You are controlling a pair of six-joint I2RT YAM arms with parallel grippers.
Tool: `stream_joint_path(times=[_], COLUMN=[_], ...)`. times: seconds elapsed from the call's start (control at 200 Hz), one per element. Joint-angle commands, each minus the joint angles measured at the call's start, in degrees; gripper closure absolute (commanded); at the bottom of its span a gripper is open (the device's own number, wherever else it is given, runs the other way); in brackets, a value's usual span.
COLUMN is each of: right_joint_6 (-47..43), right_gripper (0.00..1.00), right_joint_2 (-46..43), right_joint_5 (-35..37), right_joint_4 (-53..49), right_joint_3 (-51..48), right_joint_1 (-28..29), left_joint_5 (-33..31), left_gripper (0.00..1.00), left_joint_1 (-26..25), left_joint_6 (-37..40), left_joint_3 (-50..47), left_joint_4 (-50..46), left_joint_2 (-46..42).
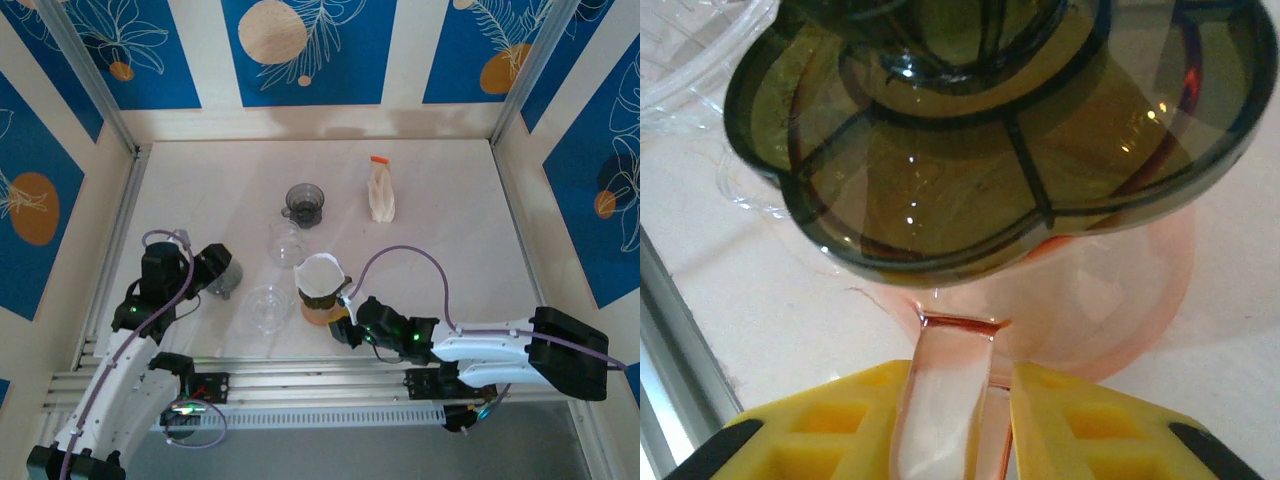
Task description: Place the coffee filter in the dripper
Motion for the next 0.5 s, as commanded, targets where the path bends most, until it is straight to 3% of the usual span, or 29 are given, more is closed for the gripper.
stream_joint_path(times=[0.0, 0.495], right_joint_6=[-1.88, -6.54], right_gripper=[0.71, 0.77], right_joint_2=[1.44, 11.43], right_joint_5=[-1.17, -6.59], right_joint_4=[3.68, 9.45], right_joint_3=[-0.42, 4.57], right_joint_1=[-1.06, -5.84], left_joint_5=[0.49, 0.38], left_gripper=[0.33, 0.34], left_joint_1=[0.68, 0.68], left_joint_6=[-0.61, -0.04], left_joint_3=[0.51, 1.38], left_joint_4=[0.44, -0.53], left_joint_2=[0.19, 0.02])
